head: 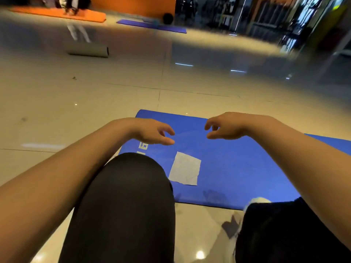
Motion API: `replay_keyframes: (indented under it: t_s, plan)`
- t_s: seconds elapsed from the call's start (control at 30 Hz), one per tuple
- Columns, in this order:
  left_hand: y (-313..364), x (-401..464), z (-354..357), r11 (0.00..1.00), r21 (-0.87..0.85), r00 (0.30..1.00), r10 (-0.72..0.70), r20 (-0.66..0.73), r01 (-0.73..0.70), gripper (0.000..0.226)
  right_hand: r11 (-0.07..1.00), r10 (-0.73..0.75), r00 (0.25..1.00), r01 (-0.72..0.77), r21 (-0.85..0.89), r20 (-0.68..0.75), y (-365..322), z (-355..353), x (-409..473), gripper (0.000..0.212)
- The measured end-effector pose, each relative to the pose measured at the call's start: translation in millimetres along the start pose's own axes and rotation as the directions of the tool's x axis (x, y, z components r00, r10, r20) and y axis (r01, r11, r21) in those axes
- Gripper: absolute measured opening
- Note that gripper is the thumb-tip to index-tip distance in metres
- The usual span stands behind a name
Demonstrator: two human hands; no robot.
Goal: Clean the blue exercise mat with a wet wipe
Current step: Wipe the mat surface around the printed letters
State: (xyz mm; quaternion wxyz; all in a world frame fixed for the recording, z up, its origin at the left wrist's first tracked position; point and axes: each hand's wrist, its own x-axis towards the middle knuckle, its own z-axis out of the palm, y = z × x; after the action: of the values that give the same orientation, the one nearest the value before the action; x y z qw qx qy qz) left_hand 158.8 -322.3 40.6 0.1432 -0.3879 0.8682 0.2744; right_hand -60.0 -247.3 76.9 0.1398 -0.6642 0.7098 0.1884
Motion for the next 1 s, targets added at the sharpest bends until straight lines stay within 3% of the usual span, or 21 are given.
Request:
replay_keyframes:
  t_s: [0.17, 0.33, 0.4, 0.5, 0.57, 0.73, 1.0]
  plan:
    - [43.9, -28.6, -20.8, 0.984, 0.175, 0.999, -0.026, 0.021, 0.022, 0.057, 0.996, 0.054, 0.996, -0.059, 0.072, 0.071, -4.6, -5.0, -21.6, 0.049]
    - [57.0, -18.6, -13.1, 0.951, 0.305, 0.998, -0.033, -0.055, 0.048, 0.059, 0.977, -0.011, 0.974, -0.038, 0.211, 0.228, -30.8, 8.3, 0.3, 0.055]
    - [47.4, -14.7, -5.9, 0.931, 0.347, 0.991, -0.133, 0.027, 0.116, 0.060, 0.965, -0.054, 0.980, 0.003, 0.261, 0.190, -45.0, 2.1, 9.8, 0.054]
    - [35.3, -19.7, -8.0, 0.874, 0.435, 0.938, -0.310, 0.155, 0.217, 0.062, 0.971, -0.126, 0.992, 0.122, 0.207, 0.003, -58.8, -7.6, 19.1, 0.052]
    - [31.6, -24.1, -18.8, 0.850, 0.467, 0.927, -0.346, 0.148, 0.242, 0.063, 0.964, -0.142, 0.990, 0.134, 0.232, 0.018, -58.3, -7.9, 24.5, 0.053]
    - [32.7, -16.1, -35.0, 0.824, 0.529, 0.969, -0.248, 0.014, 0.203, 0.063, 0.950, -0.081, 0.976, 0.015, 0.312, 0.200, -35.2, -1.1, 21.0, 0.054]
    - [-8.1, 44.4, 31.0, 0.902, 0.424, 0.996, -0.090, -0.006, 0.084, 0.057, 0.923, -0.060, 0.963, -0.047, 0.383, 0.264, -34.6, 1.7, 47.8, 0.052]
